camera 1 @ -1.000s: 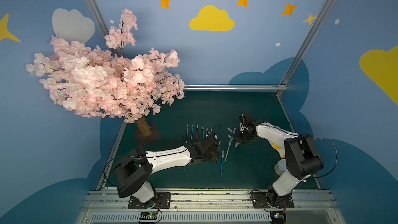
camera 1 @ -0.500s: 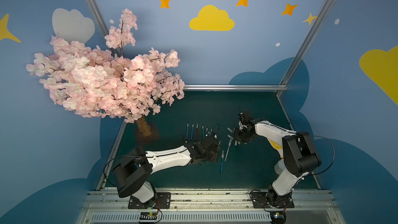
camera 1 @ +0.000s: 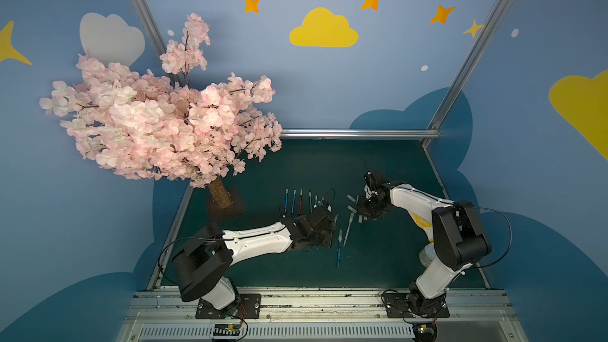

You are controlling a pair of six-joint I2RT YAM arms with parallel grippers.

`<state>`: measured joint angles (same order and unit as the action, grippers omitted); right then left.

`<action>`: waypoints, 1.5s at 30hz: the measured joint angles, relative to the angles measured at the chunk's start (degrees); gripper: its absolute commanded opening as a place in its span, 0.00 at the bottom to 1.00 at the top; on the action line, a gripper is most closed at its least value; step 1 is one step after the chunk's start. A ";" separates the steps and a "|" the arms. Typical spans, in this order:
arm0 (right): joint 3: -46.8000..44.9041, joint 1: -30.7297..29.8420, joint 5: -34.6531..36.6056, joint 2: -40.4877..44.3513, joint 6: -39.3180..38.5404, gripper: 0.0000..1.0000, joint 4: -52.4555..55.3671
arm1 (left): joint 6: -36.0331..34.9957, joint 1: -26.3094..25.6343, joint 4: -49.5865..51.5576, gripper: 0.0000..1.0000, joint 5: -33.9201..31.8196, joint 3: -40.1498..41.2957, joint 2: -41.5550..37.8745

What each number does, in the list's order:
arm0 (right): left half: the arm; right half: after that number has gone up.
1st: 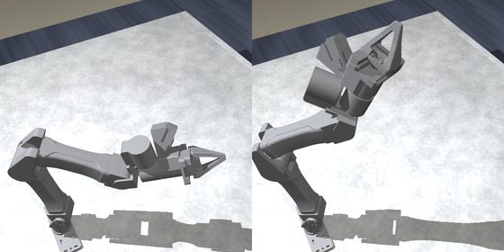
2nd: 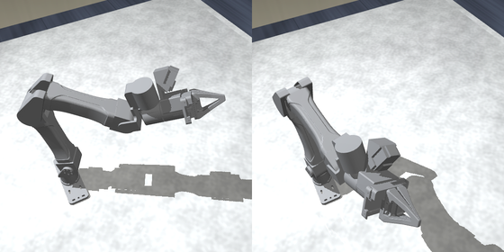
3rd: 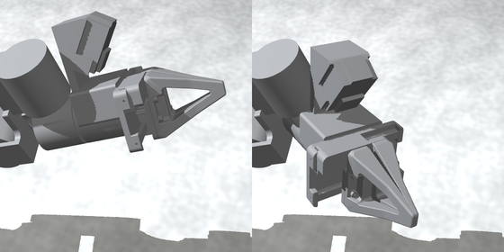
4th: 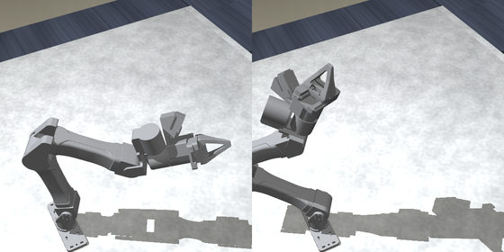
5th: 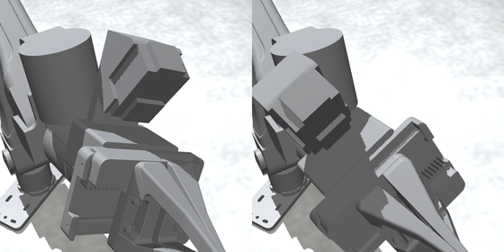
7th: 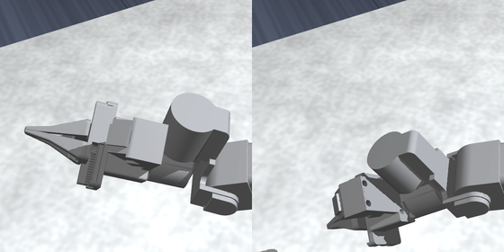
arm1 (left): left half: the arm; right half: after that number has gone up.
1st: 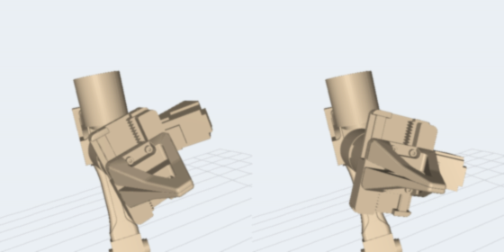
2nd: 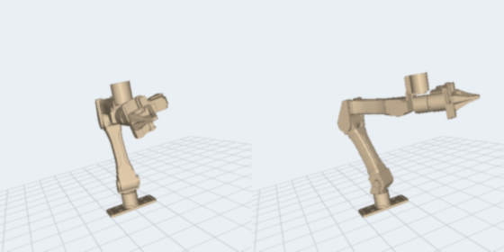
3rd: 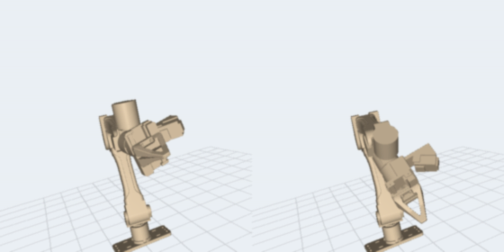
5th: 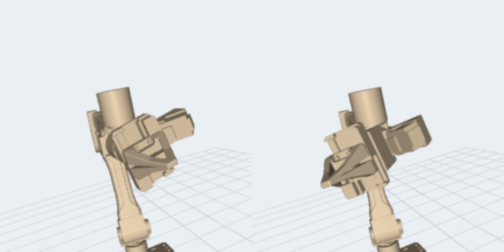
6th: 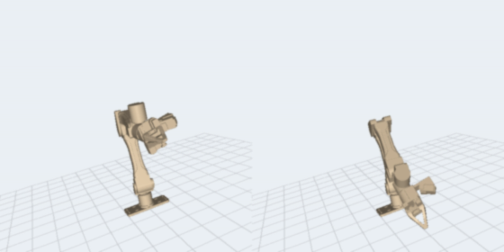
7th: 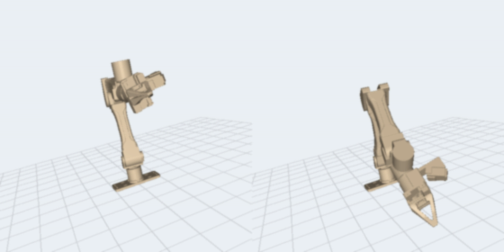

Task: Remove protective caps from carving knives
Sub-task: Place the protective sleeve at the center of the board.

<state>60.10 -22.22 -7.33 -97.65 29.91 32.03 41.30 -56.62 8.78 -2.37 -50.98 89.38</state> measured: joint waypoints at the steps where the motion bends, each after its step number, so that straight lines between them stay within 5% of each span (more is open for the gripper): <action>1: 0.02 0.02 -0.20 0.31 -0.11 0.27 0.02 | -0.15 0.00 -0.44 0.06 0.59 0.00 0.15; 19: 0.04 0.26 -1.77 1.90 -0.42 0.27 1.66 | -3.02 -1.49 -7.98 0.05 11.63 -6.69 8.90; 45: 0.04 0.26 -2.34 3.82 -0.63 0.27 1.79 | -2.05 0.74 -8.07 0.05 11.15 -13.38 16.96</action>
<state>60.14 -21.96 -9.67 -93.82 29.28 33.82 39.24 -55.88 0.71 8.78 -64.36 106.34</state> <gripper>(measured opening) 0.265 0.056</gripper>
